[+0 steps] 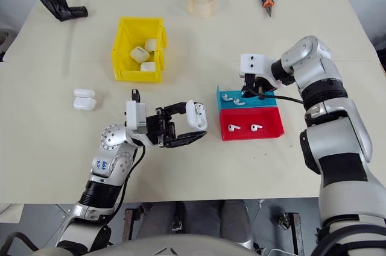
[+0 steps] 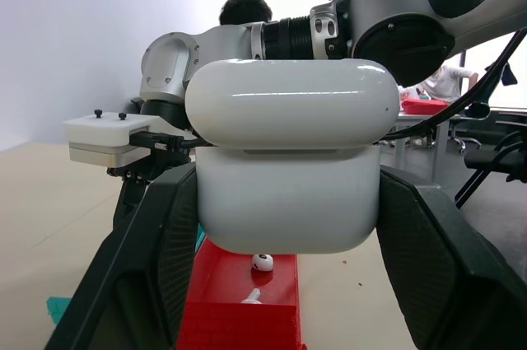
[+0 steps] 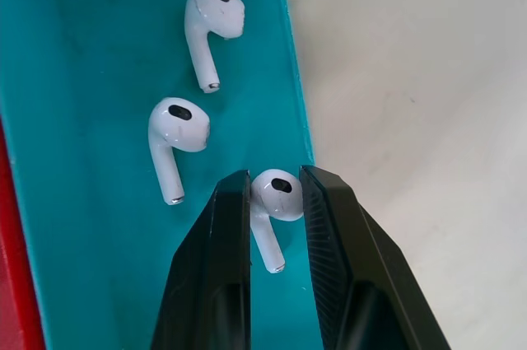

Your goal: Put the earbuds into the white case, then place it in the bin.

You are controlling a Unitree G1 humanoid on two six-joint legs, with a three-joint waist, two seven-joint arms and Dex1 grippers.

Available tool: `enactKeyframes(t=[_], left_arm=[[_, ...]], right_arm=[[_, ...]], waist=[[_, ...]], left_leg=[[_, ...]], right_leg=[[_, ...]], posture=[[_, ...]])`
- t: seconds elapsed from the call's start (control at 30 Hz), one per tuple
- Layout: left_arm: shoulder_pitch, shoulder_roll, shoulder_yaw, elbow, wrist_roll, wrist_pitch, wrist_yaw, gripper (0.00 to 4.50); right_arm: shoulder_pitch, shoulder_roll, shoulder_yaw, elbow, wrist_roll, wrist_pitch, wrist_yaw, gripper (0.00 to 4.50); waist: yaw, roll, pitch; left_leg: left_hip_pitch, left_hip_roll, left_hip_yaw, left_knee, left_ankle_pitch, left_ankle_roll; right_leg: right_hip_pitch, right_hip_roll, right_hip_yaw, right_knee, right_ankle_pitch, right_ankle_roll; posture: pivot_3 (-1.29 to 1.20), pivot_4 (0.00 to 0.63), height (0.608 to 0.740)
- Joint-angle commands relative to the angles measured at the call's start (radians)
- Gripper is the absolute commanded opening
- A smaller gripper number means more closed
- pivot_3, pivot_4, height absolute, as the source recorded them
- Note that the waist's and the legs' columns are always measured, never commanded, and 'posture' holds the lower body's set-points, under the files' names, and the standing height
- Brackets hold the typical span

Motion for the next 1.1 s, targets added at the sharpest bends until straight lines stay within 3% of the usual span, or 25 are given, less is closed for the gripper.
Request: enactKeyframes(t=[0.03,0.27,0.47,0.67,0.87,1.1], left_arm=[[-0.012,0.001,0.003,-0.038,-0.014,-0.002,0.002,2.8],[-0.017,0.003,0.002,-0.043,-0.016,0.005,0.002,2.8],[-0.058,0.0,-0.001,-0.021,-0.028,0.04,-0.011,2.8],[-0.103,-0.011,0.001,0.017,-0.035,0.061,-0.029,2.8],[-0.144,-0.028,0.0,0.058,-0.041,0.071,-0.042,2.8],[-0.182,-0.054,0.016,0.075,-0.058,0.111,-0.03,2.8]], right_arm=[[0.011,-0.013,-0.005,0.001,-0.022,0.007,-0.015,0.71],[0.023,-0.048,-0.161,-0.14,0.144,0.074,0.042,0.71],[0.236,-0.109,-0.396,-0.556,0.444,0.366,0.093,0.71],[0.476,-0.083,-0.592,-0.972,0.753,0.75,-0.052,0.71],[0.656,0.033,-0.741,-1.278,1.076,1.019,-0.275,0.71],[0.811,0.19,-0.767,-1.518,1.336,1.067,-0.523,0.71]], waist=[[0.0,0.0,0.0],[0.002,0.001,0.001],[0.01,0.002,0.002],[0.027,0.003,0.002],[0.03,0.003,0.002],[0.039,0.003,0.002]], left_leg=[[0.0,0.0,0.0,0.0,0.0,0.0],[-0.001,0.0,0.0,0.0,0.0,0.0],[-0.002,0.0,-0.003,0.001,0.0,0.0],[-0.002,0.0,-0.002,0.001,0.0,0.0],[-0.002,-0.001,-0.003,0.002,0.0,0.0],[-0.002,-0.001,-0.003,0.001,0.0,0.0]], right_leg=[[0.0,0.0,0.0,0.0,0.0,0.0],[-0.001,0.0,0.0,0.0,0.0,0.0],[0.0,0.0,-0.003,-0.001,0.0,0.0],[0.0,-0.001,-0.003,0.0,0.0,0.0],[0.0,-0.001,-0.002,0.0,0.0,0.0],[0.0,-0.001,-0.002,0.0,0.0,0.0]], posture=[[0.0,0.15,0.74],[0.0,0.15,0.74],[0.0,0.15,0.74],[0.0,0.15,0.74],[0.0,0.15,0.74],[0.0,0.15,0.74]])
